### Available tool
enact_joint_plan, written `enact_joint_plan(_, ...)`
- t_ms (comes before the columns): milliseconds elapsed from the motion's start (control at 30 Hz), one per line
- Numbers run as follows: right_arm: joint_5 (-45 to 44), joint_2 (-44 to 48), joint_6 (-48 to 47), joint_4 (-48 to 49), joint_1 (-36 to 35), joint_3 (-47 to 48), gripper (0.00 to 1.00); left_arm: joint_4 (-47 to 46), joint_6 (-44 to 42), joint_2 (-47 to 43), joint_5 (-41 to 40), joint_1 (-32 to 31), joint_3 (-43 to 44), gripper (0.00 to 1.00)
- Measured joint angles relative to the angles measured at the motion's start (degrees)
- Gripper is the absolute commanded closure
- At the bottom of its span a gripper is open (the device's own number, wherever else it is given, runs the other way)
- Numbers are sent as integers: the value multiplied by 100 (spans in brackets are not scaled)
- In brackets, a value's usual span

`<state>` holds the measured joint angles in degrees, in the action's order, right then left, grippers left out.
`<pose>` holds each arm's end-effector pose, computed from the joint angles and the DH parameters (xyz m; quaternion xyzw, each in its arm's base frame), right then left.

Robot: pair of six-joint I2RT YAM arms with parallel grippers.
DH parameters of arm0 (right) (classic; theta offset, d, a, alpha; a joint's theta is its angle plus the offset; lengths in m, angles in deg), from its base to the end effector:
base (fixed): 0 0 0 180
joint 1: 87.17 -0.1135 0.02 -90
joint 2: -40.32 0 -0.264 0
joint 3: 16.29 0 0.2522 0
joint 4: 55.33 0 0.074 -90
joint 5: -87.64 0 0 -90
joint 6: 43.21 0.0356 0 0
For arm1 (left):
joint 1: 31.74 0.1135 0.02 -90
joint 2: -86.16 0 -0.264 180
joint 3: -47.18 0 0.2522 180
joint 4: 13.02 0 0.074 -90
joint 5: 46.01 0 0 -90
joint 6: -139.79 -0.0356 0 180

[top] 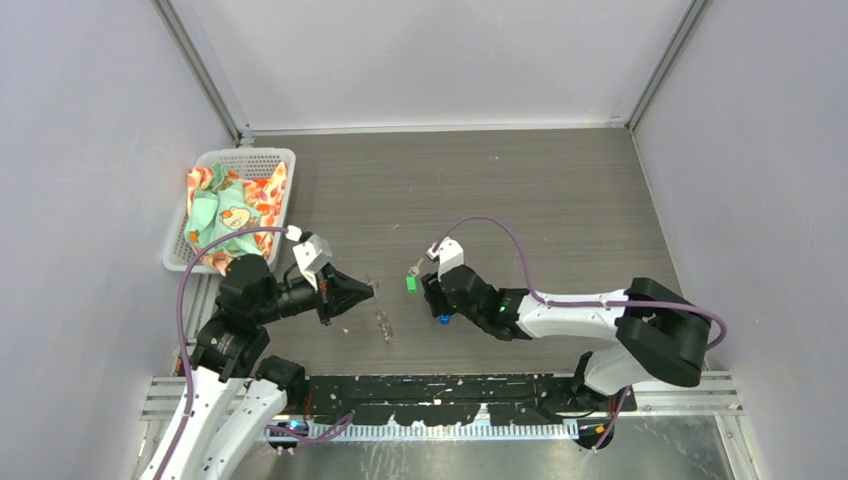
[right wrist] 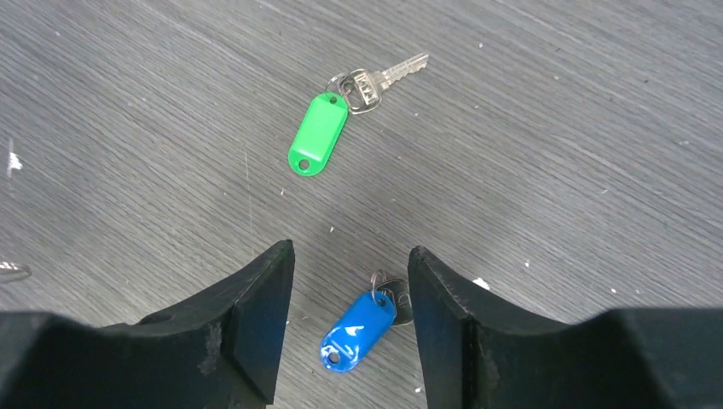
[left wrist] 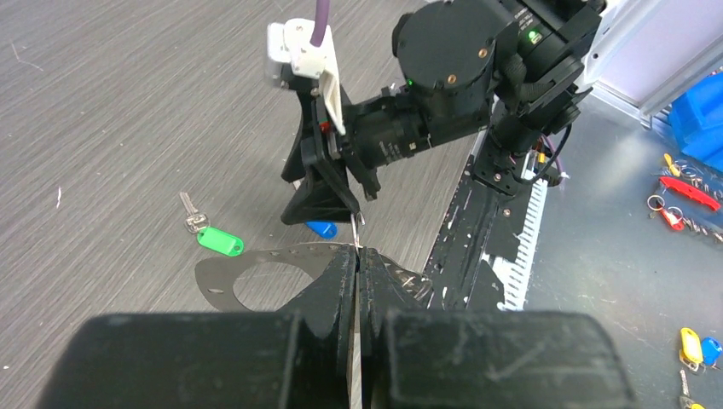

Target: Put the keys on the keyring

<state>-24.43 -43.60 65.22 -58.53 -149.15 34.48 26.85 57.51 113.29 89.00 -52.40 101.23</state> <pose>0.1477 0.2492 0.1747 -0.2447 0.8454 0.1555 0.4485 0.0908 -0.0612 0.3258 0.3183 0.6913 -0.4314 0.4845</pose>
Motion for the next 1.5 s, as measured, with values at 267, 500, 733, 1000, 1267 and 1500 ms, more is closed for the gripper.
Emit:
enact_joint_plan(267,334,249,83,-227,146,-168,42,37,66,0,0,0,7,100)
enact_joint_plan(500,442,-129,17,-389,144,-168,50,46,85,2,0,0,72,99)
enact_joint_plan(733,350,-168,-31,-437,144,-168,56,46,85,48,0,0,81,100)
enact_joint_plan(1000,282,-216,-31,-350,144,-155,62,46,87,83,0,0,83,100)
enact_joint_plan(1267,291,-313,-33,-332,144,-155,81,46,87,85,0,0,83,99)
enact_joint_plan(1500,291,-313,-46,-332,144,-107,99,46,90,103,0,0,83,99)
